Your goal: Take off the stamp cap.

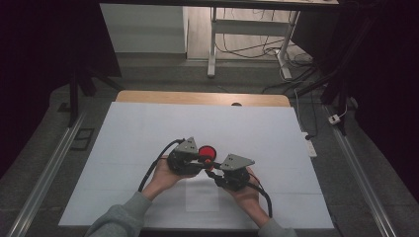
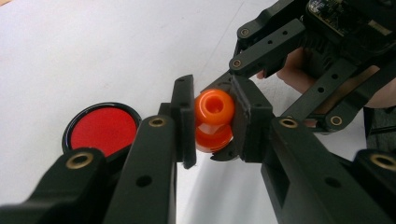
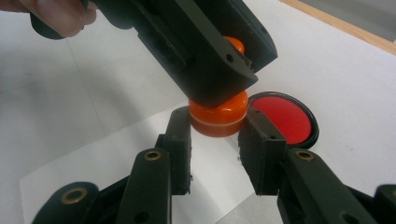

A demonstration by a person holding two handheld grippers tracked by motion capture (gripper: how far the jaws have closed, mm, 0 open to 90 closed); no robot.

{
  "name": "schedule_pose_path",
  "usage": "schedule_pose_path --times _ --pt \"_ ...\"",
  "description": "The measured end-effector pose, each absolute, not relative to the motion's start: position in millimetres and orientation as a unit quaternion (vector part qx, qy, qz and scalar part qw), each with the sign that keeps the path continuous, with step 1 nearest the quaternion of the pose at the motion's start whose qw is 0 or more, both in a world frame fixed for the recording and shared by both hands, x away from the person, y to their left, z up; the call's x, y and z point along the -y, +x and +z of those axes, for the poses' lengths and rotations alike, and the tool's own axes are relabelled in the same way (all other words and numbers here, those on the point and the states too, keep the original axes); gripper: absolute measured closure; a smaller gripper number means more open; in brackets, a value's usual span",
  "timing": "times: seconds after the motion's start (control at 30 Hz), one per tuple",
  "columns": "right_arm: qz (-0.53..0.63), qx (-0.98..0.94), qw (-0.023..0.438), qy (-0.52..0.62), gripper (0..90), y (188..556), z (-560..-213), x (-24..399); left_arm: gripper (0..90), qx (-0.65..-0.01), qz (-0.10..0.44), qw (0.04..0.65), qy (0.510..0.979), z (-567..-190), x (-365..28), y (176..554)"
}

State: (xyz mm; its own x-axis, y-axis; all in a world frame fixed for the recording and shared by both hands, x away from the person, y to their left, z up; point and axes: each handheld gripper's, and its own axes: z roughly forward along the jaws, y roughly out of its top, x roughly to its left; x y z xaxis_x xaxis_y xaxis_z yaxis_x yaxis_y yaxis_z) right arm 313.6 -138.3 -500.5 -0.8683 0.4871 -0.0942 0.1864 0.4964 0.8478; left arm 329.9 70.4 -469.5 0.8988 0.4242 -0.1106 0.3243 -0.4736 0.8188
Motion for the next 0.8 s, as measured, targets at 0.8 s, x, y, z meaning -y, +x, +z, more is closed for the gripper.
schedule_pose_path --times 0.8 --pt "0.462 -0.849 0.161 0.202 64.9 313.7 -501.7 139.7 72.8 -0.222 0.059 0.464 0.856 -470.6 -68.9 328.6"
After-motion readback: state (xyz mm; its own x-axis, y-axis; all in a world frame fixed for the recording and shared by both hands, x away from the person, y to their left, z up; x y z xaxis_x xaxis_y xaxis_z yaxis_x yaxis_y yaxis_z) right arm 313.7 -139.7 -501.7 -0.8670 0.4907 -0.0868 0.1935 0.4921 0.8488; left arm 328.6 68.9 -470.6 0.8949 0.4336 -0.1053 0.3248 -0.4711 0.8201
